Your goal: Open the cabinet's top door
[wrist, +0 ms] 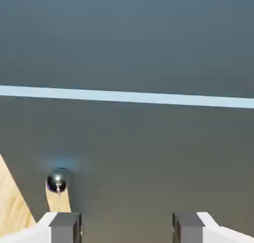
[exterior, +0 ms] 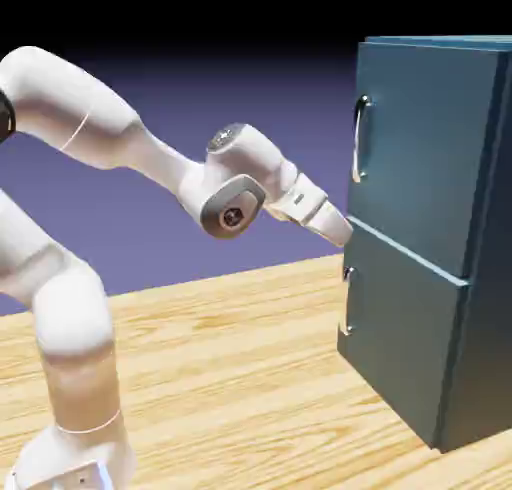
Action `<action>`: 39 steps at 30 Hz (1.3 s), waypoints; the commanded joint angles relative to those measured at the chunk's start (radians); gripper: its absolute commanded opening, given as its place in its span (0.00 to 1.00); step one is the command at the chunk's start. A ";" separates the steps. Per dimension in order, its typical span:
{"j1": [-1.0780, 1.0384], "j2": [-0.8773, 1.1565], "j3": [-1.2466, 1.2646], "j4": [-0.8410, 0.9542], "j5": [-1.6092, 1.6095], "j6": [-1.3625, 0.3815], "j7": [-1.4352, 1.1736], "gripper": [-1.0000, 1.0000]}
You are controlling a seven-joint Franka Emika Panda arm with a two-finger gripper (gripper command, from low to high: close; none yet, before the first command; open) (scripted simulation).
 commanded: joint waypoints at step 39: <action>-0.793 -0.542 0.773 0.249 1.696 -0.254 -0.902 0.50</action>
